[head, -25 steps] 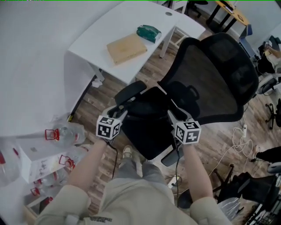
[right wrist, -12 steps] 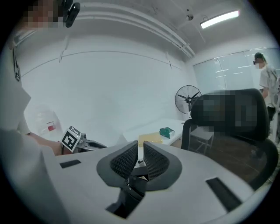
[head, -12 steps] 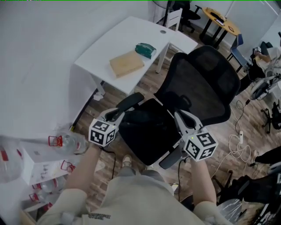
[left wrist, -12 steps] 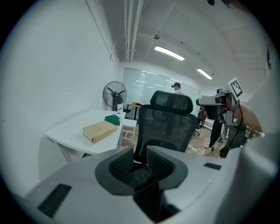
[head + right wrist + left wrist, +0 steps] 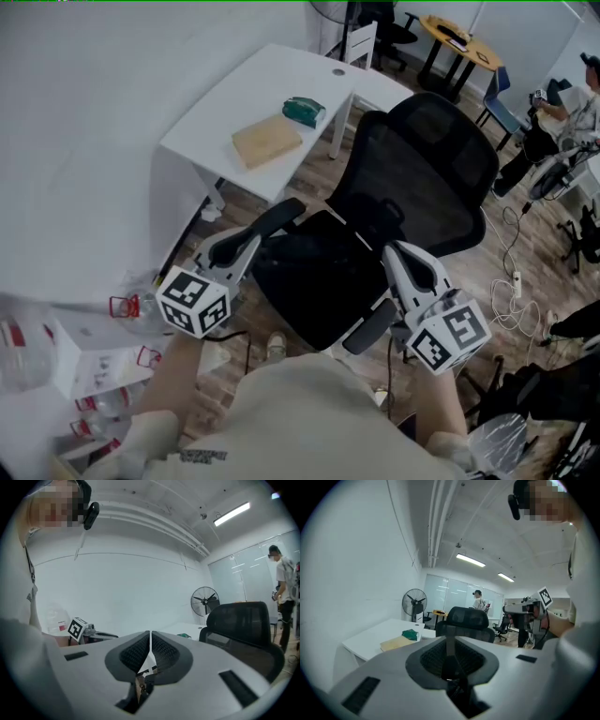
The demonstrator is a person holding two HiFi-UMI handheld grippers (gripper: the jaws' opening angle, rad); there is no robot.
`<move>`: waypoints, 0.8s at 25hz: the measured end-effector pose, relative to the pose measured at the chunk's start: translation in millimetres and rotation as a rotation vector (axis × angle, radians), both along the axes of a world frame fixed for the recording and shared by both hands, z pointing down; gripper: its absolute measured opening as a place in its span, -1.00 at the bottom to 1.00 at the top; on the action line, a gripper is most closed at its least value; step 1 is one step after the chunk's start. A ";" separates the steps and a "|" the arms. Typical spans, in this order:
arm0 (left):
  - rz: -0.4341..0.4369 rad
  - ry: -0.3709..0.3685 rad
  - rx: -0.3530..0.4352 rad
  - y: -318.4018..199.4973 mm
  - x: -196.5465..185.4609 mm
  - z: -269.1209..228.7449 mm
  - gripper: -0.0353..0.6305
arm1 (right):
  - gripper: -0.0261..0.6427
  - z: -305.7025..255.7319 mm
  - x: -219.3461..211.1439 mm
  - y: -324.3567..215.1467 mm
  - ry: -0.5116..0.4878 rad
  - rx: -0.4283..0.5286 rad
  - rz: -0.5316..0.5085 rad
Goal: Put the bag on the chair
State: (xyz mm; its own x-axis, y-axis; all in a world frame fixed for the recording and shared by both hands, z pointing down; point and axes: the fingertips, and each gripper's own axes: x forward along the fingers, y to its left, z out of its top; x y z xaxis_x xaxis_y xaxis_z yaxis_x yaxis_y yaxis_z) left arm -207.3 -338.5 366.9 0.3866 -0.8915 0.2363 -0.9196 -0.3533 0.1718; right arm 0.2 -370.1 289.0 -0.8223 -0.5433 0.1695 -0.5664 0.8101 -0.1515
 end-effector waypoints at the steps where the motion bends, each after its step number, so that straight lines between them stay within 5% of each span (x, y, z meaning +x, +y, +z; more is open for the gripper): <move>1: 0.009 -0.011 0.024 5.5 3.4 -8.9 -0.70 | -0.83 -5.3 1.4 5.4 -0.010 0.004 -0.001; 12: -0.037 -0.054 0.193 50.8 28.2 -68.4 -0.80 | -0.86 -29.9 5.3 58.1 -0.043 0.009 -0.055; 20: -0.041 -0.079 0.115 57.7 38.5 -46.0 -0.80 | -0.86 -12.7 7.4 61.8 -0.028 -0.050 -0.043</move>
